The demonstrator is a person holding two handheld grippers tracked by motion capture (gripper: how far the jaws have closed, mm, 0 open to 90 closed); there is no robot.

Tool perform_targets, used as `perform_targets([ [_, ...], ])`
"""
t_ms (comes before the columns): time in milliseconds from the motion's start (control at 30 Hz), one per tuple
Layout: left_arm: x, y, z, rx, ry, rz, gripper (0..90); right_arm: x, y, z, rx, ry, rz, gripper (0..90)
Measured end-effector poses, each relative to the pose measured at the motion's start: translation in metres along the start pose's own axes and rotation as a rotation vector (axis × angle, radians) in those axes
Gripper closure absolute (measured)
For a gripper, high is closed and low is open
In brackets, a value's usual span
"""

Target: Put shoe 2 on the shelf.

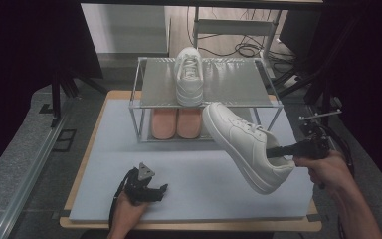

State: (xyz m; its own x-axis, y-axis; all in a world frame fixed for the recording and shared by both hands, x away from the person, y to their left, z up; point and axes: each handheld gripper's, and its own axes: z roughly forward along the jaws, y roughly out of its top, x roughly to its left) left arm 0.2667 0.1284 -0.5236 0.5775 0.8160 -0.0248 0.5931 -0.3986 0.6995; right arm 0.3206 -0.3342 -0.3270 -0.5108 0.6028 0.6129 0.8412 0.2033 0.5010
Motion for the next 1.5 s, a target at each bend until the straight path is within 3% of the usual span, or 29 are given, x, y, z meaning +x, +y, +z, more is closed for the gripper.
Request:
perform_targets([
  [233, 0.0, 0.0, 0.0, -0.005, -0.001, -0.004, 15.3, 0.0, 0.011, -0.009, -0.066, 0.026, 0.028, 81.4],
  [467, 0.0, 0.0, 0.0, -0.002, -0.002, -0.002, 15.3, -0.003, 0.025, -0.01, -0.112, 0.01, 0.053, 81.4],
  [1500, 0.0, 0.0, 0.0, 0.0, -0.002, 0.001, 15.4, -0.019, 0.103, 0.031, -0.294, -0.038, 0.26, 81.1],
])
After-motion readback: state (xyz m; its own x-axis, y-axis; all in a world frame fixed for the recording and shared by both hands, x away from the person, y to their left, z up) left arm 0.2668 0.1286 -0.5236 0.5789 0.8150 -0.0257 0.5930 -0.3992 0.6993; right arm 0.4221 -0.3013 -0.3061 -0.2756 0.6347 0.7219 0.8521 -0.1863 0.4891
